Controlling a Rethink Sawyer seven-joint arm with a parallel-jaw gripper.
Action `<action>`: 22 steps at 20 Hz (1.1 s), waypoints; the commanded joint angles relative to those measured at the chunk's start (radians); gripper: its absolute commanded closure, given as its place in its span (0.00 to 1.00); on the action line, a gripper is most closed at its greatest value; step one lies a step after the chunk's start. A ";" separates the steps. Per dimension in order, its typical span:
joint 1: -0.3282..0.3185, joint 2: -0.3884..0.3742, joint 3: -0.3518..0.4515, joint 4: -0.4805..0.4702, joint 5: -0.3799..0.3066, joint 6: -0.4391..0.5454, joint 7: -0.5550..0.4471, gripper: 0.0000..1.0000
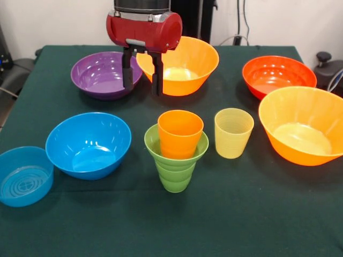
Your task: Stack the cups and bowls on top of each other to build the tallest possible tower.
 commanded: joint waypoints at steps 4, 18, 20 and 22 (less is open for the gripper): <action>-0.069 0.003 0.058 0.062 -0.087 0.106 -0.102 0.00; -0.232 -0.004 0.127 0.070 -0.153 0.140 -0.223 0.00; -0.254 -0.007 0.146 0.072 -0.165 0.153 -0.250 0.00; -0.269 -0.006 0.168 0.075 -0.184 0.157 -0.260 0.00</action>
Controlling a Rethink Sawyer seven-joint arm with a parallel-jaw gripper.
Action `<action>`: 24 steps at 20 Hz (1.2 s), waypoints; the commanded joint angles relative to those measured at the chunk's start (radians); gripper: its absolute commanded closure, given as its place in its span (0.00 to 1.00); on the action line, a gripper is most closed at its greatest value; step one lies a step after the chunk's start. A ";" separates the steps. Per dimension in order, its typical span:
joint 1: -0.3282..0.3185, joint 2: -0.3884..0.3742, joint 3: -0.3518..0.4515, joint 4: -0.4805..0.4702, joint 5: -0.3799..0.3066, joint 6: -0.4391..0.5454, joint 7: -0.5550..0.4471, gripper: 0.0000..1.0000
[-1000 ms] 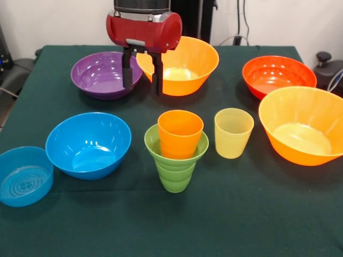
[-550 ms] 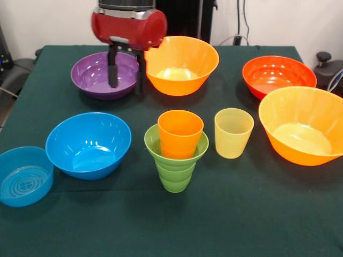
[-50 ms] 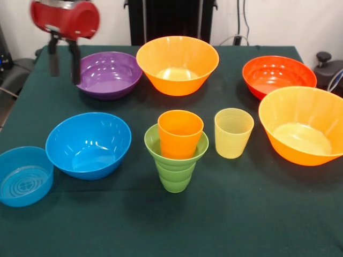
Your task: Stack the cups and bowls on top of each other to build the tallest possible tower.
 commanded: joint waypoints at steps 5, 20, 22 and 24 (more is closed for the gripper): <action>-0.082 0.045 0.194 0.087 -0.190 0.088 -0.252 0.00; -0.089 0.149 0.250 0.035 -0.331 -0.006 -0.175 0.00; -0.090 0.161 0.253 0.023 -0.348 -0.007 -0.171 0.00; -0.099 0.175 0.264 0.006 -0.360 0.002 -0.176 0.00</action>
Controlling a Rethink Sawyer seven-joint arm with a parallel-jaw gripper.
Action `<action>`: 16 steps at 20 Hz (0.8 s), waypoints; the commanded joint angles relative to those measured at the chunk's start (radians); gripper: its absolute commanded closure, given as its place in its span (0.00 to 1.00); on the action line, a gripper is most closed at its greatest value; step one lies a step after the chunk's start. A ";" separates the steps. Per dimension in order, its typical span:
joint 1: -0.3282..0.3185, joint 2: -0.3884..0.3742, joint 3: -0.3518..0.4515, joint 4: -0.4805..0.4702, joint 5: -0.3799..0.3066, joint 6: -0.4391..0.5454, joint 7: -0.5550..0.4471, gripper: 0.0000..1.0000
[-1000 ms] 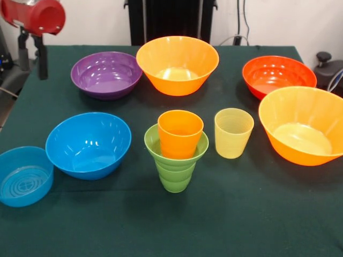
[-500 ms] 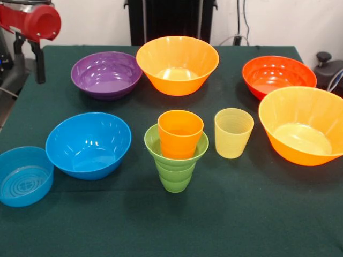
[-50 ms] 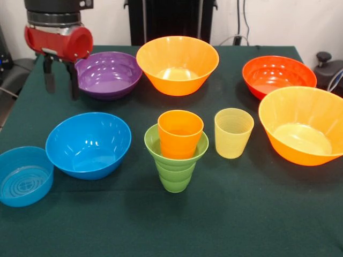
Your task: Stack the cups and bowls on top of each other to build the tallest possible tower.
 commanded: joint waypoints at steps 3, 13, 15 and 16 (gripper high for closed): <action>-0.007 0.119 0.123 -0.014 -0.137 0.012 -0.187 0.00; -0.094 0.138 0.192 -0.020 -0.180 0.059 -0.235 0.00; -0.108 0.144 0.201 -0.035 -0.191 0.075 -0.246 0.00; -0.113 0.148 0.206 -0.043 -0.195 0.083 -0.250 0.00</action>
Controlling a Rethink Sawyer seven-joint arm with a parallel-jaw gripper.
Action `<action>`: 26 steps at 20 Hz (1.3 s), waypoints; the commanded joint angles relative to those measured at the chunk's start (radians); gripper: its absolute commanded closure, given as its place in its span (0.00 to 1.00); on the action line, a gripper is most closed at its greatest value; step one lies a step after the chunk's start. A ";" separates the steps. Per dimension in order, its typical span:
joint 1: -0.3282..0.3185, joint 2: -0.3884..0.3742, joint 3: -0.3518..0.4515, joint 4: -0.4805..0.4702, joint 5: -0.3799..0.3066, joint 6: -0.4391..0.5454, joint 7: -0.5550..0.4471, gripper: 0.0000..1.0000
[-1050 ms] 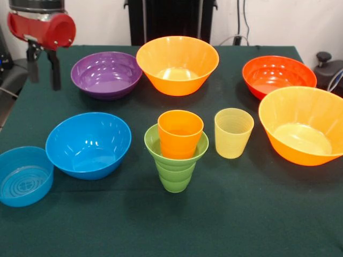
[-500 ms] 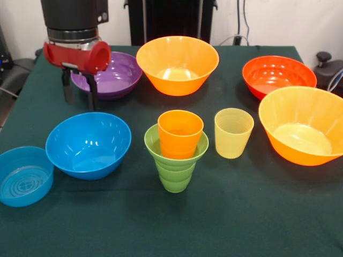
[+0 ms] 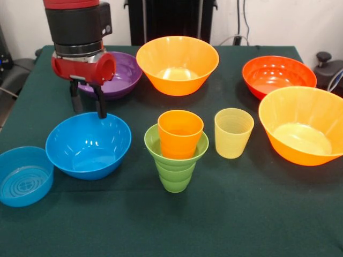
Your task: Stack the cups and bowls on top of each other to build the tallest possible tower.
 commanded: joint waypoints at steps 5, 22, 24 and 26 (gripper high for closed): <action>-0.096 0.015 0.126 -0.031 -0.103 0.144 -0.288 0.00; -0.137 0.099 0.147 -0.144 -0.201 0.158 -0.304 0.00; -0.135 0.117 0.141 -0.171 -0.215 0.164 -0.296 0.00; -0.134 0.134 0.140 -0.197 -0.226 0.169 -0.294 0.00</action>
